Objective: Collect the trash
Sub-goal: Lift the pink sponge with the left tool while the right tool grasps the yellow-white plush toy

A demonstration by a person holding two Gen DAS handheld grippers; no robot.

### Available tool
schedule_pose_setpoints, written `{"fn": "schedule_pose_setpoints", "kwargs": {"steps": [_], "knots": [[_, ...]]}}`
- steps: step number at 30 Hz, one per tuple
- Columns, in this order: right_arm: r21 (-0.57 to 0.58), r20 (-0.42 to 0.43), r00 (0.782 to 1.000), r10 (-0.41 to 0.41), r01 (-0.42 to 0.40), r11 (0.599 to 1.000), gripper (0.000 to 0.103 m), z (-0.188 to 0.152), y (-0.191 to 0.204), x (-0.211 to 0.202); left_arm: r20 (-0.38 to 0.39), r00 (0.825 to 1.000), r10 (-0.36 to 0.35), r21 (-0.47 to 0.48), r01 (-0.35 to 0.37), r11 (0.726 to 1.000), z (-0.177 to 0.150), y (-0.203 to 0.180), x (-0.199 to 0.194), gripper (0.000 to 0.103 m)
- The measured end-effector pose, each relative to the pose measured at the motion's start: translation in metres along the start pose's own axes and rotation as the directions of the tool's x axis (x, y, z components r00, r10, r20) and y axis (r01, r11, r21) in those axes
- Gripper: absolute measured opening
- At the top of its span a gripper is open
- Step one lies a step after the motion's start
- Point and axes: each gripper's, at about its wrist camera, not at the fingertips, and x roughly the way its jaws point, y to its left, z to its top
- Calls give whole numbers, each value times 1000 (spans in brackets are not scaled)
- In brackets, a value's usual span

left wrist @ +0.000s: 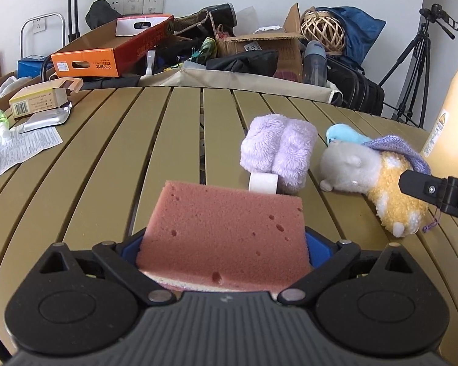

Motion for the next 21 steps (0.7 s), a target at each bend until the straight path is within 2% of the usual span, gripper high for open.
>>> {"fn": "schedule_pose_setpoints", "kwargs": {"steps": [4,10,15,21], "knots": [[-12,6,1000,9,-9,1000,103,1,-3,-4,58,998,12,-30,-10,999,-1,3,-15,98],[50,58,997,50,-53,997,103,6,-18,-16,166,986,33,-88,-18,996,2,12,-45,98],[22,62,997,54,-55,998,103,4,-8,-13,184,979,84,-104,-66,992,-2,10,-54,98],[4,21,999,28,-28,1000,101,1,6,5,204,971,122,-116,-100,988,-5,16,-57,98]]}}
